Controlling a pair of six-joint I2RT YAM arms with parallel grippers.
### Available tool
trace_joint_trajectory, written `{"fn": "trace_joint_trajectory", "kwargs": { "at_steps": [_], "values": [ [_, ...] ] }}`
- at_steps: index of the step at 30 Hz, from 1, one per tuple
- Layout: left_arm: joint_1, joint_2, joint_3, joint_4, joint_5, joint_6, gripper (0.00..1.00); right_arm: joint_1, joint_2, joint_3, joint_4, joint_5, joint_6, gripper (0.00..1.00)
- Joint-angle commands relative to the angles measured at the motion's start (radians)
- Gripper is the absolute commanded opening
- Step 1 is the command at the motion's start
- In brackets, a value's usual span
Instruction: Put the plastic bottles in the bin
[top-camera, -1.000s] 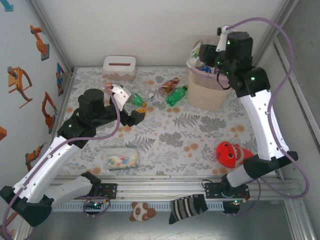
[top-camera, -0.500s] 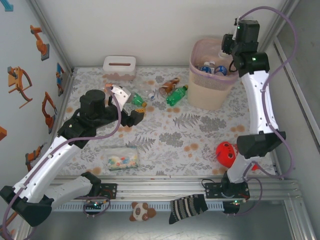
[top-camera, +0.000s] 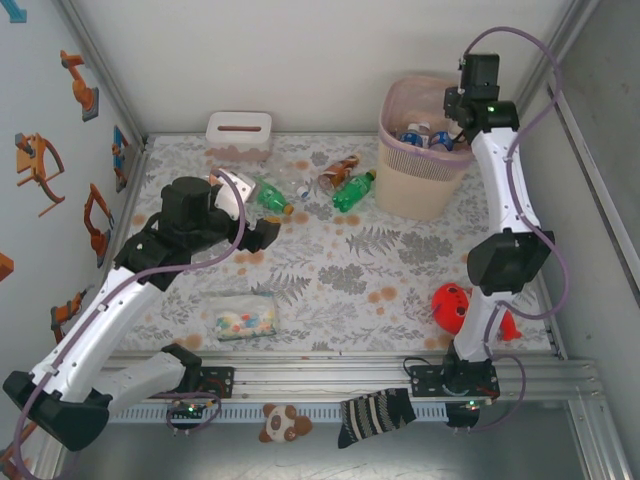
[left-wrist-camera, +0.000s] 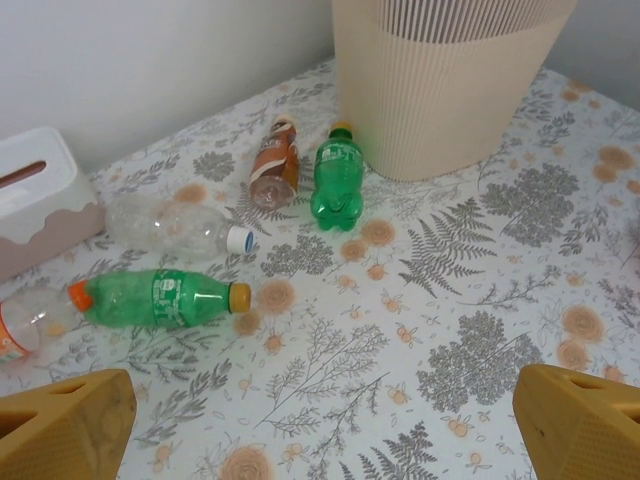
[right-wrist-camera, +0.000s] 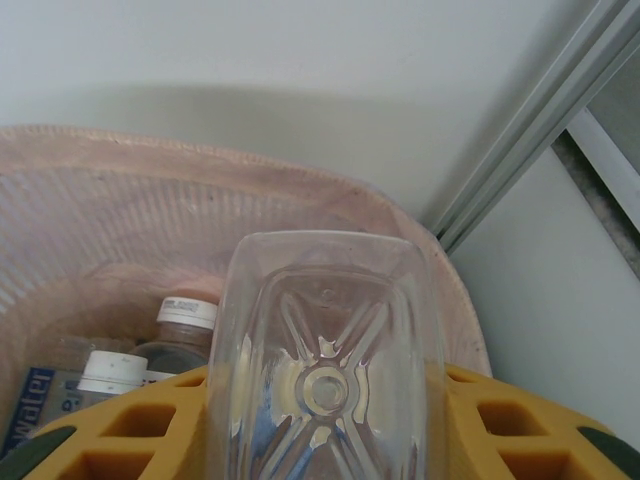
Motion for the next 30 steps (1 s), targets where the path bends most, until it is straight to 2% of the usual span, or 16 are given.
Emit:
{"fn": "trace_joint_trajectory", "kwargs": {
  "at_steps": [1,15,30],
  "values": [
    [0.013,0.005,0.039,-0.035,0.014,-0.019,0.96,-0.013,0.002,-0.049,0.052,0.003,-0.022,0.41],
    [0.018,-0.022,0.036,-0.044,0.033,-0.019,0.96,-0.030,0.071,-0.240,0.062,-0.068,0.000,0.40],
    [0.021,-0.036,0.028,-0.050,0.046,-0.027,0.96,-0.030,0.208,-0.114,-0.109,-0.155,0.022,0.40]
  ]
}}
